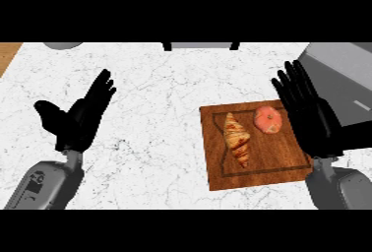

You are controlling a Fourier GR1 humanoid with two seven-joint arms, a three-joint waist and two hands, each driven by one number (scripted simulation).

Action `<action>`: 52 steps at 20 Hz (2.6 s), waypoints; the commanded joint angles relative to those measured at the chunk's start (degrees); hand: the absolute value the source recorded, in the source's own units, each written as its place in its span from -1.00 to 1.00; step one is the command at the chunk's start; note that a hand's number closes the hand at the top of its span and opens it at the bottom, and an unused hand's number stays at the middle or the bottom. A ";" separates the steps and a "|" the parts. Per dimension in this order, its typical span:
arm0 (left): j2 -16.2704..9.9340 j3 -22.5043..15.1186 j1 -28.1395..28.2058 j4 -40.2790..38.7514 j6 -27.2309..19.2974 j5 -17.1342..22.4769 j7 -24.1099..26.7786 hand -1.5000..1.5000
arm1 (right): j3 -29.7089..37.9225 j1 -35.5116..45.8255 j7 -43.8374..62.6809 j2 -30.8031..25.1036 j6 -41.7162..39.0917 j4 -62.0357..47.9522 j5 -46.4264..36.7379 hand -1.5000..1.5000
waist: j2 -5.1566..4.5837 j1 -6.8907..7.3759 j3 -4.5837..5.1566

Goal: Pick the squash from the cutting board and place it in the cardboard box

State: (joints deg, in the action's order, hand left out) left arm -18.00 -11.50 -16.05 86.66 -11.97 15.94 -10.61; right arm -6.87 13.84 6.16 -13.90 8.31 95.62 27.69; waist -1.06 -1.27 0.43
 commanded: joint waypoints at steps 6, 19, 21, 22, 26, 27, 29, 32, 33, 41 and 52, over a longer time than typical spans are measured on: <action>-3.68 -7.26 1.28 1.59 6.02 -8.88 6.84 0.00 | -4.26 -4.56 1.48 -7.22 7.46 -10.73 -18.85 -1.00 | 0.95 1.60 -0.35; -2.45 -7.26 3.95 -0.20 7.35 -7.92 8.77 0.00 | -17.02 -12.54 9.47 -28.40 16.21 2.82 -64.71 -1.00 | 1.63 -0.29 -0.17; -1.57 -7.68 1.99 -1.58 6.70 -9.35 7.83 0.00 | -16.91 -11.30 17.89 -31.39 9.34 8.78 -66.67 -1.00 | 1.53 -0.45 -0.16; -0.98 -6.85 2.60 -0.67 6.42 -8.26 7.50 0.00 | -17.63 -13.32 20.79 -32.13 6.82 12.19 -67.13 -1.00 | 1.56 -0.32 -0.20; -1.19 -8.30 3.75 2.56 6.93 -9.43 5.94 0.00 | -16.57 -11.19 31.25 -34.09 -8.06 23.71 -58.41 -1.00 | 1.55 0.61 -0.27; -0.08 -9.29 3.61 0.20 6.24 -11.43 8.10 0.00 | -19.37 -8.92 34.65 -29.94 -9.38 22.24 -58.91 -1.00 | 1.23 1.17 -0.29; -0.51 -7.74 3.97 1.41 7.09 -10.26 8.06 0.00 | -15.92 -7.56 37.70 -31.90 -15.05 25.41 -52.92 -1.00 | 1.19 1.34 -0.32; -0.82 -5.21 3.22 -1.31 9.72 -9.28 8.78 0.00 | -15.00 -4.96 40.54 -28.46 -18.80 23.91 -50.76 -1.00 | 1.05 1.41 -0.38; 0.19 -5.28 -0.42 -3.52 9.43 -9.69 7.42 0.00 | -17.39 -0.77 48.81 -26.29 -22.04 27.22 -50.49 -1.00 | 1.01 1.41 -0.32; 2.41 -4.62 2.59 1.26 10.76 -13.50 5.39 0.00 | -12.26 1.42 35.37 -16.52 -19.12 8.16 -56.32 -1.00 | 1.02 1.52 -0.45; 3.97 0.40 5.23 0.50 16.39 -13.95 8.39 0.00 | -11.65 2.70 32.42 -7.92 -21.30 -3.43 -65.87 -1.00 | 1.04 1.41 -0.43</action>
State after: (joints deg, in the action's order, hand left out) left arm -13.38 -14.20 -11.69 87.82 1.24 0.92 -3.91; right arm -19.73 16.70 41.30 -24.08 -13.17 95.96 -35.33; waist -0.02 0.22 0.00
